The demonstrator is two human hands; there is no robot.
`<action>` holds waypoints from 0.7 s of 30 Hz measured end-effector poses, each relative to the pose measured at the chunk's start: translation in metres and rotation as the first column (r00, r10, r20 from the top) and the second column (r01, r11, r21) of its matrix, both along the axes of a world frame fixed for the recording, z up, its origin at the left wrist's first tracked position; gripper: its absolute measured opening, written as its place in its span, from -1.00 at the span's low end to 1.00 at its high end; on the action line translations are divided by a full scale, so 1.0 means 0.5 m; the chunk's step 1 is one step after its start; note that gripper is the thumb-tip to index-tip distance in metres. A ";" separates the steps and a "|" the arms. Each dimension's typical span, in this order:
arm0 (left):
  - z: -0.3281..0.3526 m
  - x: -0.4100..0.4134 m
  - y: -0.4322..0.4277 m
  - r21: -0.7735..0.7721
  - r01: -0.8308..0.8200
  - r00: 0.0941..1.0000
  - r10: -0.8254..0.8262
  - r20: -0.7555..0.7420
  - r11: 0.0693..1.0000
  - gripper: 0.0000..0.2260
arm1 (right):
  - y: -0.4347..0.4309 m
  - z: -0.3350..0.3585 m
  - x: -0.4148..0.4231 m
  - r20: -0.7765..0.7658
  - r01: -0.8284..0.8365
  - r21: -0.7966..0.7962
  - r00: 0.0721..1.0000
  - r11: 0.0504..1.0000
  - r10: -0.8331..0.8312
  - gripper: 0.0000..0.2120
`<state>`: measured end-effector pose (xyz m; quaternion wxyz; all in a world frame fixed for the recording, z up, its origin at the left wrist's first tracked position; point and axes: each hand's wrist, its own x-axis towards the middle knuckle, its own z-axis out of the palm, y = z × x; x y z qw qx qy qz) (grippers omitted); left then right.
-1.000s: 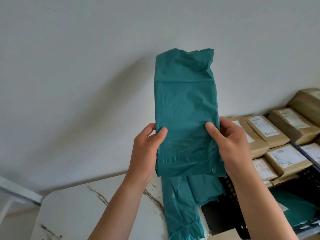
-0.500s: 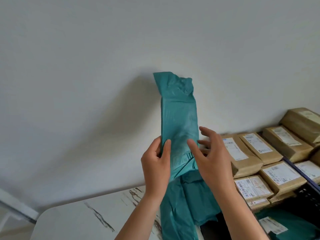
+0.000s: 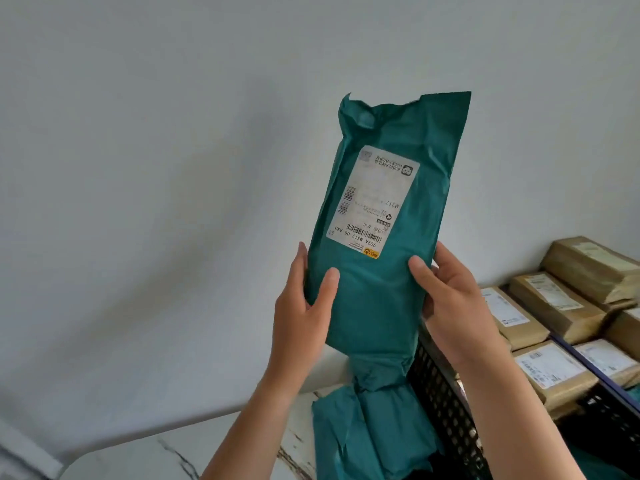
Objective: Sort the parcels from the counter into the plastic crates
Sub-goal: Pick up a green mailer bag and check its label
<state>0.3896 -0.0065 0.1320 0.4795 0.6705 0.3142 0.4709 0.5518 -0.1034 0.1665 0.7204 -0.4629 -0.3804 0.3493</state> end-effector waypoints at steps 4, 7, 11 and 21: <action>0.043 -0.021 -0.011 -0.183 0.137 0.986 -0.115 0.122 0.974 -0.86 | -0.010 0.010 0.007 -0.052 -0.039 0.023 0.998 0.999 0.040 -0.69; 0.059 -0.029 -0.012 -0.205 0.151 0.985 -0.129 0.119 0.967 -0.86 | -0.015 0.018 0.007 -0.051 0.008 -0.022 0.999 1.000 -0.009 -0.71; 0.099 -0.056 0.031 -0.043 0.071 0.996 -0.073 -0.055 0.997 -0.91 | -0.036 0.045 0.038 0.439 0.524 0.116 0.735 0.844 -0.516 -0.67; 0.349 -0.051 0.094 0.451 0.539 0.555 0.102 -0.826 0.712 -0.95 | -0.007 0.244 0.045 0.976 0.319 -0.140 -0.116 0.938 0.185 -0.41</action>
